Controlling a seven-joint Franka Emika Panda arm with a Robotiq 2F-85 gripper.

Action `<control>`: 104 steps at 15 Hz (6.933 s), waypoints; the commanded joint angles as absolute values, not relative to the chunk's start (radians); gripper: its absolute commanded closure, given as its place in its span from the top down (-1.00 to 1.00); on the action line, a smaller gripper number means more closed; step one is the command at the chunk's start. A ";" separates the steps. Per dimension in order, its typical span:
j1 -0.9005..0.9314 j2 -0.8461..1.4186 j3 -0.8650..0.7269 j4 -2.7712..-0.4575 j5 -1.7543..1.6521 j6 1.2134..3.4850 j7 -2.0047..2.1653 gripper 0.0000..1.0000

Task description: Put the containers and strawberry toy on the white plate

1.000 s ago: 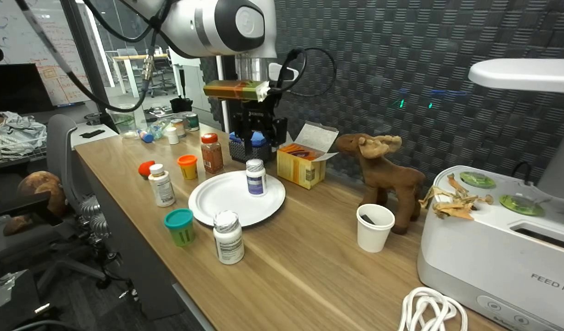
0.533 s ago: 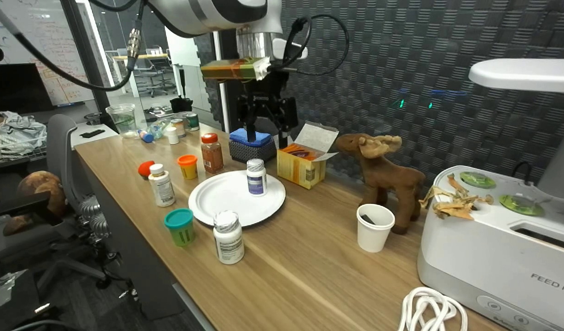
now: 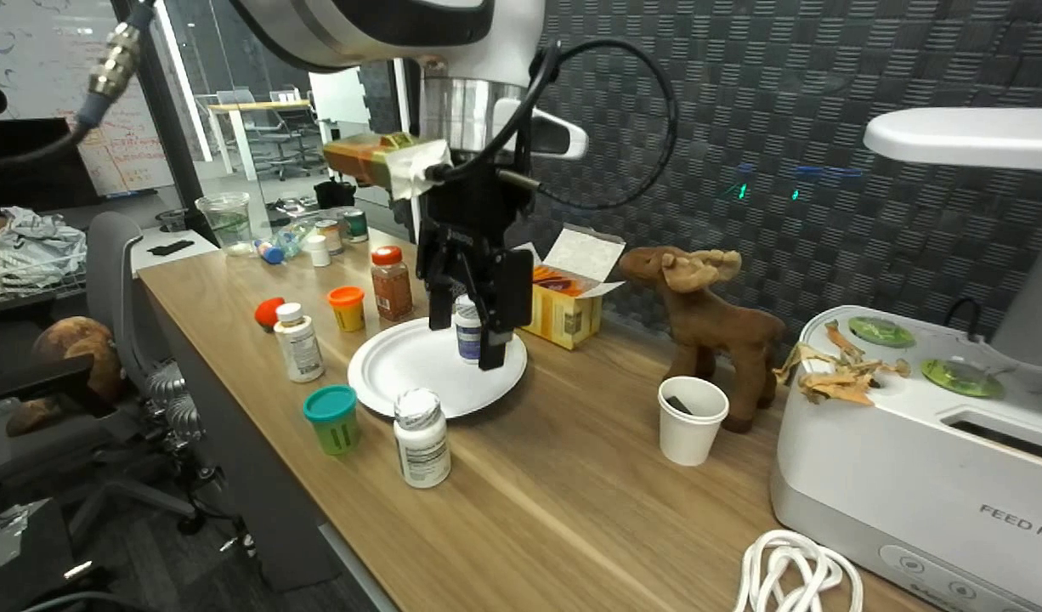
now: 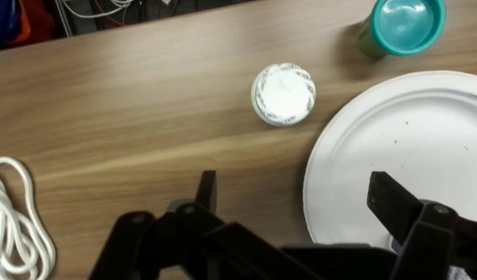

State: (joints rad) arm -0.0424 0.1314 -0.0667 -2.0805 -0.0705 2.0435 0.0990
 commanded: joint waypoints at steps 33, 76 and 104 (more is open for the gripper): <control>-0.019 0.150 -0.018 -2.078 -0.138 2.267 0.297 -0.49; 0.034 0.293 -0.035 -1.945 -0.089 2.176 0.202 0.94; 0.049 -0.080 0.063 -2.586 -0.038 2.470 0.389 1.00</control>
State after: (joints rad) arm 0.0419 -0.0369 0.0571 -2.5438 -0.0659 2.4452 0.3791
